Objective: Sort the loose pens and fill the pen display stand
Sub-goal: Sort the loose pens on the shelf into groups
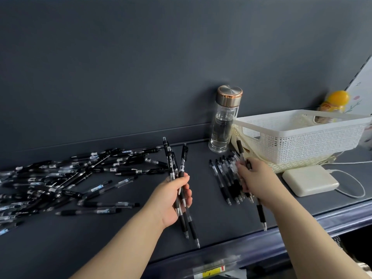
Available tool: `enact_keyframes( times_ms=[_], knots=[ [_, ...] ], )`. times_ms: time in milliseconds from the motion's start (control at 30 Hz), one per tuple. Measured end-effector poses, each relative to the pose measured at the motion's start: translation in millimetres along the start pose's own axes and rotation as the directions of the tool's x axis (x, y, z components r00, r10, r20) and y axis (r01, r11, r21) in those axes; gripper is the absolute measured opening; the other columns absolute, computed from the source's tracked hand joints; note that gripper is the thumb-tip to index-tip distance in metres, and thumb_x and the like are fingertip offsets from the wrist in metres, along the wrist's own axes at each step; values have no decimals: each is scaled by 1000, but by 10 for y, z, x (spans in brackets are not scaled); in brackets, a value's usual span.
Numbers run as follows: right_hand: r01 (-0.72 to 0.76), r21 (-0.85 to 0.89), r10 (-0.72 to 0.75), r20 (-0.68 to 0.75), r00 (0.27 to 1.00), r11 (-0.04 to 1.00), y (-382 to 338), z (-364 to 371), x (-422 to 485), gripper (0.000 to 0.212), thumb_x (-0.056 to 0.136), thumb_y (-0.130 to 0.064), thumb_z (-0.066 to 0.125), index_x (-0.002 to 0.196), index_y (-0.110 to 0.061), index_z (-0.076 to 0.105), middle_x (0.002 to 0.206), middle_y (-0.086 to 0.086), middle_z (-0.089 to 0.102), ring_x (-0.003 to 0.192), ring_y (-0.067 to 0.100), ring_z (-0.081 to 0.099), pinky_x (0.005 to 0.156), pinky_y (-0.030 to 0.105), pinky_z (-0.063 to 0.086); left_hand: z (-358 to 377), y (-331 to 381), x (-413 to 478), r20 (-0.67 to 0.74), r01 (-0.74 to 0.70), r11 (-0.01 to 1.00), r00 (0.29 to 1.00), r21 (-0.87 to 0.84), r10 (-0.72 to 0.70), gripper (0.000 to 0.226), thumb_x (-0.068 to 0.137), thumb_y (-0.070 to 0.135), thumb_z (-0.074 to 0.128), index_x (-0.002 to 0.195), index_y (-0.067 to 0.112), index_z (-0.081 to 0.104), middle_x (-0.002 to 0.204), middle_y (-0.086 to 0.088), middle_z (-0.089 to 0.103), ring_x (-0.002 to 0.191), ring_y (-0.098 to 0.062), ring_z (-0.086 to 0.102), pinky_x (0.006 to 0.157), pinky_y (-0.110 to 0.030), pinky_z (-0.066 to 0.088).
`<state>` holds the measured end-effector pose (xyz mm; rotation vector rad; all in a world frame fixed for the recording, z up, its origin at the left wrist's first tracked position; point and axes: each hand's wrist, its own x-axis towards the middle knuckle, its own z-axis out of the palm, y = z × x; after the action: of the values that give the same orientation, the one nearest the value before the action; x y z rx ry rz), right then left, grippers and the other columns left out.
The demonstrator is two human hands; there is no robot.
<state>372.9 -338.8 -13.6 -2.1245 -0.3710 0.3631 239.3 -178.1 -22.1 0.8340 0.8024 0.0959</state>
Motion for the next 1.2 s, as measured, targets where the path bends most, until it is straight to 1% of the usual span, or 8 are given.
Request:
enact_keyframes(
  times_ms=[67, 133, 467, 633, 733, 833, 1067, 1200],
  knots=[
    [-153, 406, 89, 172, 981, 901, -50, -14, -75, 13, 97, -11, 46, 97, -5, 57, 67, 6, 49, 49, 14, 50, 50, 28, 51, 37, -9, -5, 17, 16, 1000, 1000, -5, -15, 6, 86, 10, 65, 86, 16, 63, 65, -2, 57, 53, -14, 57, 53, -25, 47],
    [-223, 502, 83, 286, 955, 836, -95, -11, -147, 15, 97, -13, 45, 98, -6, 59, 66, 5, 45, 49, 11, 51, 51, 26, 54, 79, -16, -17, 47, 24, 1000, 999, 5, -24, 6, 87, 9, 63, 86, 15, 62, 68, -3, 61, 56, -15, 59, 54, -26, 46],
    [-263, 306, -9, 667, 745, 915, -263, 104, -390, 23, 99, -25, 40, 100, -6, 53, 55, 8, 55, 50, 21, 60, 50, 27, 48, 288, 74, -53, 139, -60, 997, 989, 51, 52, 16, 84, 13, 67, 98, 18, 61, 96, -6, 72, 64, -12, 59, 53, -23, 43],
    [-143, 221, -66, 727, 683, 965, -282, 113, -426, 26, 100, -26, 37, 106, -7, 54, 57, 5, 59, 51, 19, 60, 46, 24, 43, 273, 113, -6, 75, -89, 994, 994, 69, 84, 10, 85, 8, 65, 85, 17, 61, 79, -3, 72, 58, -10, 52, 53, -23, 41],
    [-132, 343, -141, 665, 733, 930, -285, 100, -397, 25, 100, -21, 37, 114, -11, 55, 69, 6, 66, 53, 17, 61, 46, 22, 46, 264, 145, 10, 21, -41, 999, 999, -31, 41, 8, 86, 7, 62, 81, 12, 62, 69, -2, 68, 53, -7, 52, 50, -20, 44],
    [108, 281, -230, 448, 864, 954, -228, 80, -340, 29, 96, -8, 45, 116, -25, 56, 64, -11, 61, 48, 10, 53, 50, 26, 43, 241, 188, -2, 18, 22, 989, 1000, -147, -19, 12, 89, 9, 58, 82, 3, 65, 60, -1, 62, 49, -6, 52, 42, -14, 42],
    [419, 358, -508, 205, 836, 834, -303, 187, -377, 16, 79, -6, 70, 87, -19, 69, 85, -1, 66, 77, 3, 61, 74, 12, 45, 332, 94, -15, 48, 92, 993, 995, -80, -89, 12, 88, 11, 59, 78, 6, 64, 59, -2, 64, 45, -9, 57, 41, -17, 42],
    [359, 339, -363, -54, 930, 870, -384, -51, -248, 9, 78, -20, 71, 70, -19, 67, 59, -7, 60, 50, 1, 50, 51, 14, 39, 282, 62, 21, 11, 40, 999, 999, -4, -40, 5, 88, 7, 61, 87, 11, 57, 75, -9, 71, 54, -15, 64, 38, -16, 39]
  ],
)
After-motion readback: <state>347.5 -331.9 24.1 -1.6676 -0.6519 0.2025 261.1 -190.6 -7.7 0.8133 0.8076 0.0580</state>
